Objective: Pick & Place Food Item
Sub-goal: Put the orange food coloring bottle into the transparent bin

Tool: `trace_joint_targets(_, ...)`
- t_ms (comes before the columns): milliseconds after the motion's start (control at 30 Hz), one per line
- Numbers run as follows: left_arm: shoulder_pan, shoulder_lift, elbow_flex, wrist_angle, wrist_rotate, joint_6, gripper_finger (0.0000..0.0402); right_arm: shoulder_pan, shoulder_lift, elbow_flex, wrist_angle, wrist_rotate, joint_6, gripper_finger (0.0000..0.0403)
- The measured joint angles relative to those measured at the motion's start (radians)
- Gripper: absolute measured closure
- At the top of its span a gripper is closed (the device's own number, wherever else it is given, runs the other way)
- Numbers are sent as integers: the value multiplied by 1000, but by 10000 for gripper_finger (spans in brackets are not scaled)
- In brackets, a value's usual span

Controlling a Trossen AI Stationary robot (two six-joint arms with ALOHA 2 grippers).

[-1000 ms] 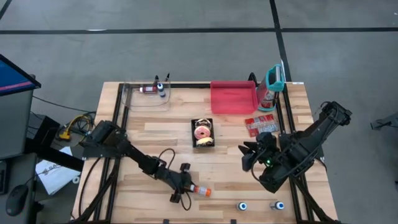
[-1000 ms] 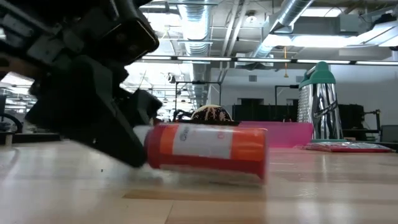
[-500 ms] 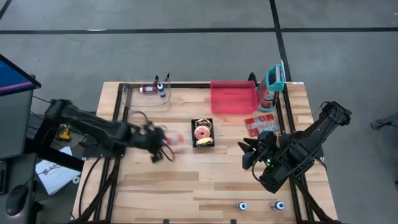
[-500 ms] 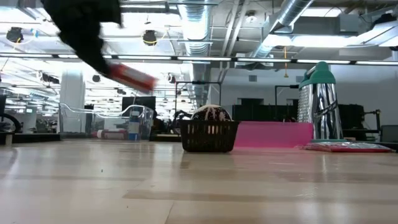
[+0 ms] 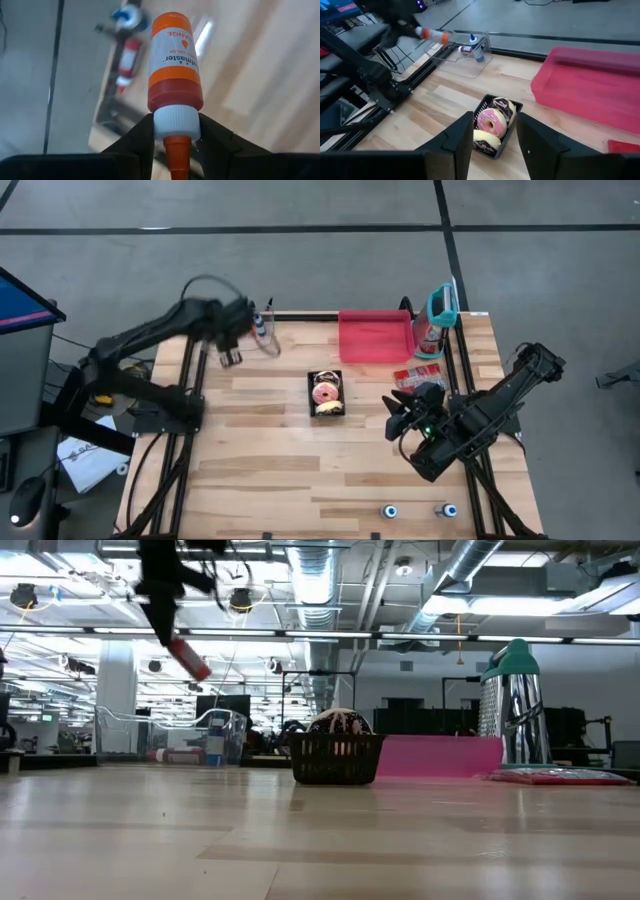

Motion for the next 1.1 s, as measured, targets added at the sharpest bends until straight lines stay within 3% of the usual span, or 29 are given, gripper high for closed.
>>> trace_joint_targets(167,227,193,126,-45,35,133,295,0,0,0,1,5,1,260)
trace_joint_targets(267,316,274,160,-84,95,174,295,0,0,0,6,5,1,260)
trace_joint_targets(433,421,381,163,-113,107,200,295,0,0,0,-4,8,3,260)
trace_joint_targets(1100,602,579,164,-89,107,163,295,10,0,-1,-41,8,11,260)
